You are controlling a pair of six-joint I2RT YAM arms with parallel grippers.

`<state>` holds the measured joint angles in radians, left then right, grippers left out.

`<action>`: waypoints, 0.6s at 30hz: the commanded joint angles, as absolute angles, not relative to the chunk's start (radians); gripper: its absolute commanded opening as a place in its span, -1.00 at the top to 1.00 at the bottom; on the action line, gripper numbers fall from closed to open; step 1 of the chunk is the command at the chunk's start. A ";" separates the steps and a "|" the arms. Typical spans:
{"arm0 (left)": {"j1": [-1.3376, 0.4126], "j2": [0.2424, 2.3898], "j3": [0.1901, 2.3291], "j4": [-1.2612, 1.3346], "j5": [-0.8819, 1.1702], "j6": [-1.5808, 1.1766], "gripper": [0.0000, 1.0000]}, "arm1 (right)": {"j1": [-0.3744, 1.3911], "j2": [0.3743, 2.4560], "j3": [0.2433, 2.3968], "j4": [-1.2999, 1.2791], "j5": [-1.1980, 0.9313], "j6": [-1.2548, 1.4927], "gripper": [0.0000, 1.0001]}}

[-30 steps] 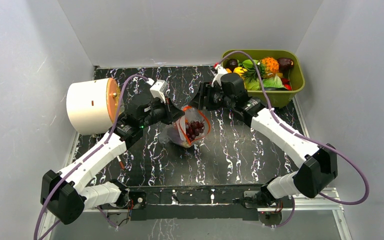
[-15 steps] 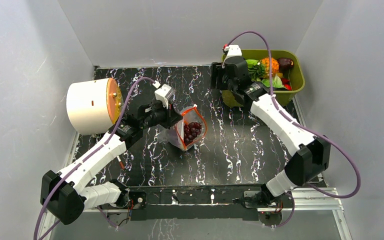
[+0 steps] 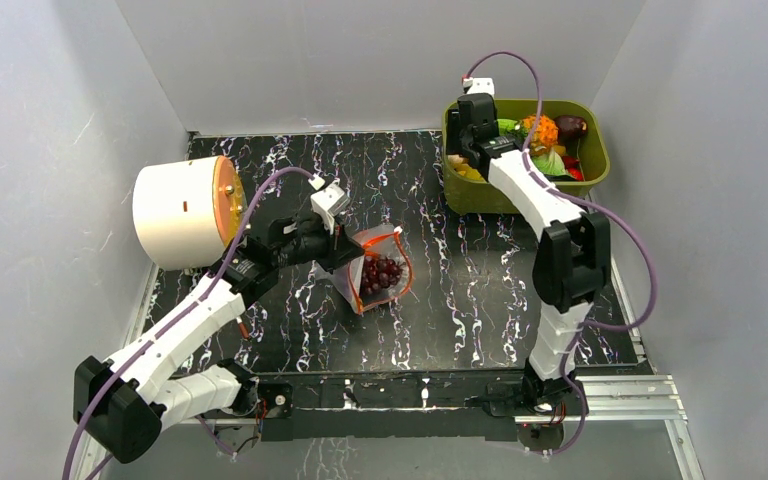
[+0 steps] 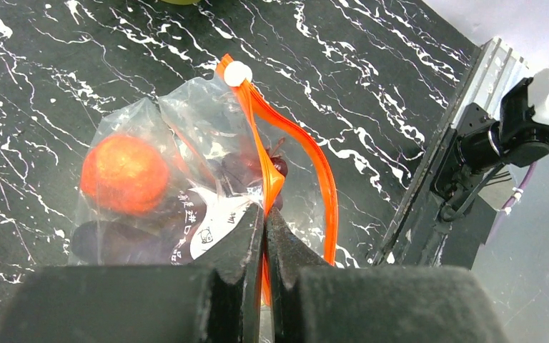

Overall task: Place the food in the zip-top bag and seal the zipper
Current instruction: Pick up the fake fruit from the bin.

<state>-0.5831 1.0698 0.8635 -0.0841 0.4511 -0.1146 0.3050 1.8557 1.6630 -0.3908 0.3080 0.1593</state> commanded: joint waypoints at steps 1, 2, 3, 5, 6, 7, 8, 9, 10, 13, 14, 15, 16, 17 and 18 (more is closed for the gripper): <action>-0.577 1.028 0.845 -0.056 0.484 -0.101 1.00 | 0.285 1.952 1.820 -0.307 0.394 0.070 -0.03; -0.577 1.029 0.844 -0.053 0.487 -0.100 1.00 | 0.278 1.979 1.853 -0.308 0.398 0.057 -0.04; -0.577 1.032 0.842 -0.050 0.490 -0.102 1.00 | 0.270 2.010 1.889 -0.311 0.396 0.045 -0.05; -0.577 1.037 0.843 -0.045 0.499 -0.105 1.00 | 0.252 2.070 1.961 -0.330 0.370 0.028 -0.08; -0.578 1.040 0.845 -0.045 0.501 -0.103 1.00 | 0.245 2.099 2.005 -0.340 0.359 0.023 -0.11; -0.577 1.042 0.847 -0.047 0.502 -0.103 1.00 | 0.237 2.123 2.034 -0.350 0.350 0.021 -0.15; -0.578 1.042 0.848 -0.048 0.501 -0.103 1.00 | 0.230 2.145 2.058 -0.359 0.341 0.021 -0.18; -0.578 1.042 0.846 -0.046 0.500 -0.104 1.00 | 0.224 2.167 2.087 -0.367 0.324 0.021 -0.21; -0.578 1.039 0.842 -0.039 0.500 -0.107 1.00 | 0.219 2.186 2.114 -0.377 0.311 0.019 -0.23; -0.578 1.037 0.840 -0.031 0.508 -0.113 1.00 | 0.210 2.233 2.168 -0.386 0.305 0.002 -0.34; -0.578 1.038 0.840 -0.032 0.511 -0.114 1.00 | 0.206 2.246 2.183 -0.386 0.298 -0.001 -0.39; -0.577 1.041 0.840 -0.033 0.512 -0.114 1.00 | 0.201 2.260 2.195 -0.386 0.290 -0.003 -0.42; -0.577 1.039 0.843 -0.035 0.511 -0.113 1.00 | 0.196 2.273 2.208 -0.387 0.279 -0.003 -0.44; -0.577 1.038 0.843 -0.040 0.509 -0.112 1.00 | 0.190 2.293 2.222 -0.390 0.261 -0.002 -0.45; -0.578 1.034 0.843 -0.042 0.503 -0.108 1.00 | 0.186 2.306 2.236 -0.393 0.242 -0.002 -0.46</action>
